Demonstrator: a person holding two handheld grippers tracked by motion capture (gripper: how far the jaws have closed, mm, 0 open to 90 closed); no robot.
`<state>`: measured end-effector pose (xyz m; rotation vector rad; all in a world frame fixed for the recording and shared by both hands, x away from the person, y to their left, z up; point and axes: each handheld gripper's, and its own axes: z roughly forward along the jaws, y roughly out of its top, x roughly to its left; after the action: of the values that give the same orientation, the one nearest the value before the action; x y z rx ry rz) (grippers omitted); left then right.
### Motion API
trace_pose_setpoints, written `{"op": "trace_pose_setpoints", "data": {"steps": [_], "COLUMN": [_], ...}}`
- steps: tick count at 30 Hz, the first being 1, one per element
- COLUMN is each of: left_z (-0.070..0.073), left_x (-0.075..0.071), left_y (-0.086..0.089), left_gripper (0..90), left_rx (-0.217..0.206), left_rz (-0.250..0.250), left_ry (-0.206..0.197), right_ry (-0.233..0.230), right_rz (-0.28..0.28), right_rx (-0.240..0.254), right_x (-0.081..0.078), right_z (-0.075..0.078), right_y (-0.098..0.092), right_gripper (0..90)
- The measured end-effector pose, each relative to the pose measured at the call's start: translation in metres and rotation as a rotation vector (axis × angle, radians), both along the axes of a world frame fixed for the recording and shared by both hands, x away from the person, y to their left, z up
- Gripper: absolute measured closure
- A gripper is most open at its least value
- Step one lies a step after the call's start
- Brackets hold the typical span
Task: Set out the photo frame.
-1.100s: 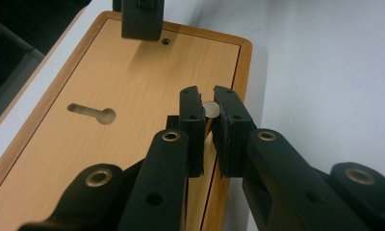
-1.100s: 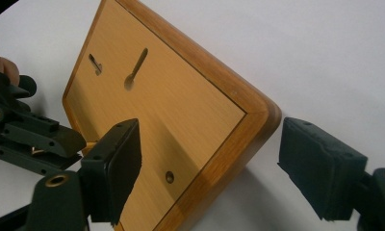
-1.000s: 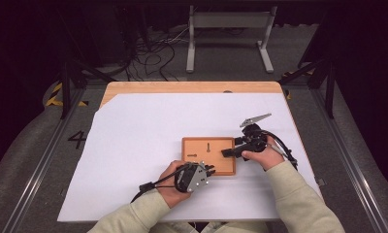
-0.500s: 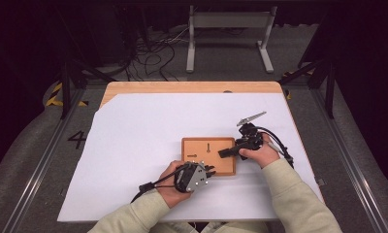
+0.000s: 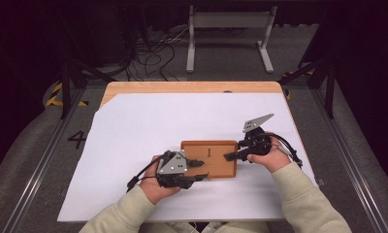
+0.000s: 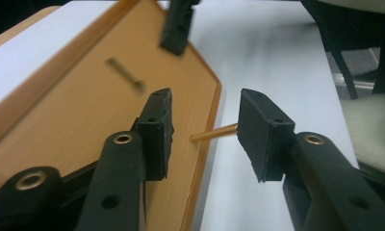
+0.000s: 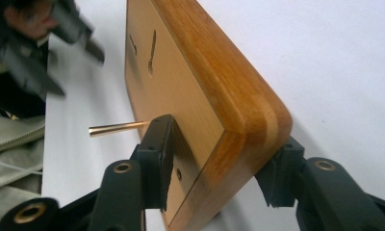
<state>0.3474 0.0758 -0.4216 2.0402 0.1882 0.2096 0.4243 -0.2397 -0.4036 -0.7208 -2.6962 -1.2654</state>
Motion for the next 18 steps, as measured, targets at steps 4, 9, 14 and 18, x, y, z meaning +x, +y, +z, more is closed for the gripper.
{"op": "trace_pose_setpoints", "data": {"steps": [4,9,14,18], "left_z": [0.001,0.001,0.001,0.003], "left_x": [0.003,0.003,0.007,0.015], "left_y": [0.017,0.049,0.063,0.077], "left_gripper": [54.4,52.9,51.2,49.7], "left_rx": [-0.034,-0.08,-0.11,-0.152], "left_rz": [0.009,0.025,0.064,0.115], "left_ry": [0.028,0.063,0.084,0.094], "right_ry": [-0.041,-0.133,-0.188,-0.25], "right_rz": [0.024,0.07,0.1,0.125], "right_rx": [-0.015,-0.051,-0.076,-0.108], "right_x": [-0.007,-0.021,-0.031,-0.045], "right_z": [0.004,0.009,0.012,0.015], "right_y": [0.0,0.001,0.001,0.003], "right_gripper": [55.5,57.5,59.1,61.4]}}
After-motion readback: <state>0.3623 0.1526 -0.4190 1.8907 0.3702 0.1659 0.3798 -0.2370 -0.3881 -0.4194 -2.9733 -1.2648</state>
